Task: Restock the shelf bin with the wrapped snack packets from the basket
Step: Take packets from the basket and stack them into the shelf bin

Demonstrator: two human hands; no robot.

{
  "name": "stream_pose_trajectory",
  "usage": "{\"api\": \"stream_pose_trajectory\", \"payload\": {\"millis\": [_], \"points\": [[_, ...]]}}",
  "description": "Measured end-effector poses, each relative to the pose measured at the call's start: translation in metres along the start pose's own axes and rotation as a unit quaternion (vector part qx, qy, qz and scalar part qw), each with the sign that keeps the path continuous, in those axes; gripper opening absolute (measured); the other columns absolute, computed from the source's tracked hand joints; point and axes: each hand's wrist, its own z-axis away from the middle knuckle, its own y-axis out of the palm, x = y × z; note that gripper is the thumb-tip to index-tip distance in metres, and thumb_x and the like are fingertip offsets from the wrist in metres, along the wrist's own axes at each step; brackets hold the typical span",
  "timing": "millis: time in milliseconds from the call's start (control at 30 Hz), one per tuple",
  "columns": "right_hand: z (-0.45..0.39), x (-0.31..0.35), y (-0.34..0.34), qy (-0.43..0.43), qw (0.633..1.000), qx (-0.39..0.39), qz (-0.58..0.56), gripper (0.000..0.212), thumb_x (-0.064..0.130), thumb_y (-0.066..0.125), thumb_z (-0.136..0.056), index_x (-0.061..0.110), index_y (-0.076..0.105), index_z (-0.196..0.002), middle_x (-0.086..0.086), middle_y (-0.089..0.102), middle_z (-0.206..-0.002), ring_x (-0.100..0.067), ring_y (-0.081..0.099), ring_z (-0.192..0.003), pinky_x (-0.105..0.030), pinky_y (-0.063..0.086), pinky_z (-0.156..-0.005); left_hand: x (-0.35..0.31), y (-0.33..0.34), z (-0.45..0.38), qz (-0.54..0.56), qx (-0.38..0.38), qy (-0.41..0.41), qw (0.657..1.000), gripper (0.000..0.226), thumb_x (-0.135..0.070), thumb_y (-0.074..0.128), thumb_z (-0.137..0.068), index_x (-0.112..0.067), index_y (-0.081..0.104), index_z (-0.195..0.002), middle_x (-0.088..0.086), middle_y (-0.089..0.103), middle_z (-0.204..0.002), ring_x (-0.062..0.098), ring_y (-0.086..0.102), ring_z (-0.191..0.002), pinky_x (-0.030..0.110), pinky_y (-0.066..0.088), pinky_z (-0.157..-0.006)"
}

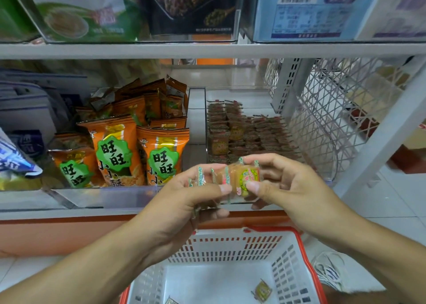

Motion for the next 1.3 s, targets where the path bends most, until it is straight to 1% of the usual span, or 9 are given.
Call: {"api": "stream_pose_trajectory", "payload": {"millis": [167,300,400,533,733,967,1033,1167,1300], "points": [[0.001,0.003,0.002,0.016,0.998,-0.046,-0.041,0.030,0.018,0.078,-0.076,0.007,0.062,-0.099,-0.010,0.076,-0.094,-0.022,0.074,-0.080,-0.026,0.058,-0.068,0.000,0.002,-0.001,0.046,-0.022,-0.008,0.999,0.024,-0.021,0.076,-0.068,-0.019,0.083,-0.090,0.007,0.078,-0.089,0.009,0.075,-0.075,0.024,0.059,-0.056],[0.003,0.003,0.007,0.079,0.992,-0.037,-0.088,0.031,0.036,0.084,-0.068,0.017,0.061,-0.073,-0.011,0.073,-0.092,-0.019,0.070,-0.081,-0.036,0.060,-0.068,-0.003,0.002,-0.002,0.113,-0.027,-0.007,0.993,0.021,-0.014,0.076,-0.065,-0.015,0.084,-0.084,0.014,0.077,-0.090,0.017,0.077,-0.079,0.027,0.061,-0.058],[0.008,-0.003,0.020,0.131,0.985,0.009,-0.109,0.035,0.055,0.079,-0.074,0.033,0.077,-0.101,0.002,0.075,-0.109,-0.016,0.069,-0.091,-0.040,0.060,-0.075,-0.002,0.004,0.000,0.122,0.000,-0.009,0.993,0.032,-0.011,0.076,-0.068,-0.011,0.081,-0.100,0.019,0.076,-0.102,0.021,0.076,-0.087,0.029,0.062,-0.064],[0.013,-0.008,0.034,0.142,0.979,0.011,-0.147,0.048,0.059,0.068,-0.070,0.045,0.071,-0.116,0.006,0.075,-0.115,-0.016,0.071,-0.102,-0.032,0.058,-0.075,-0.001,0.005,-0.002,0.113,-0.005,-0.017,0.993,0.033,-0.007,0.071,-0.073,-0.008,0.079,-0.104,0.022,0.075,-0.106,0.025,0.076,-0.094,0.029,0.063,-0.067],[0.006,-0.005,0.027,0.148,0.972,-0.050,-0.178,0.037,0.028,0.073,-0.084,0.019,0.067,-0.119,-0.005,0.077,-0.110,-0.014,0.072,-0.091,-0.024,0.056,-0.062,-0.002,0.007,0.003,0.115,0.005,-0.054,0.992,0.040,-0.013,0.075,-0.070,-0.002,0.077,-0.109,0.026,0.072,-0.119,0.031,0.073,-0.108,0.030,0.063,-0.068],[0.004,-0.004,0.026,0.191,0.939,0.020,-0.284,0.034,0.024,0.047,-0.104,0.011,0.066,-0.129,-0.013,0.071,-0.124,-0.030,0.066,-0.118,-0.044,0.059,-0.087,-0.002,0.006,0.003,0.120,-0.024,-0.036,0.992,0.014,-0.014,0.073,-0.072,-0.007,0.080,-0.083,0.022,0.075,-0.103,0.027,0.076,-0.091,0.032,0.064,-0.065],[0.004,-0.008,0.027,0.170,0.954,0.016,-0.247,0.036,0.030,0.051,-0.101,0.013,0.067,-0.127,-0.009,0.073,-0.121,-0.027,0.068,-0.115,-0.043,0.059,-0.086,-0.002,0.006,0.003,0.112,-0.021,-0.030,0.993,0.015,-0.024,0.075,-0.075,-0.010,0.080,-0.077,0.018,0.077,-0.101,0.027,0.077,-0.092,0.036,0.065,-0.070],[0.005,-0.013,0.026,0.077,0.997,-0.021,-0.008,0.028,0.044,0.053,-0.098,0.035,0.064,-0.122,0.002,0.075,-0.113,-0.021,0.070,-0.109,-0.046,0.055,-0.096,0.000,0.005,0.004,0.087,-0.012,-0.057,0.995,0.038,-0.021,0.079,-0.072,-0.001,0.077,-0.104,0.023,0.075,-0.111,0.030,0.076,-0.097,0.036,0.064,-0.072],[0.003,-0.013,0.025,0.069,0.995,-0.067,-0.039,0.035,0.049,0.057,-0.089,0.021,0.062,-0.109,0.004,0.078,-0.096,-0.007,0.072,-0.092,-0.037,0.051,-0.086,0.004,0.002,0.003,0.111,-0.001,-0.068,0.991,0.032,-0.013,0.068,-0.075,-0.001,0.077,-0.103,0.024,0.074,-0.113,0.029,0.076,-0.098,0.039,0.064,-0.073]]}}
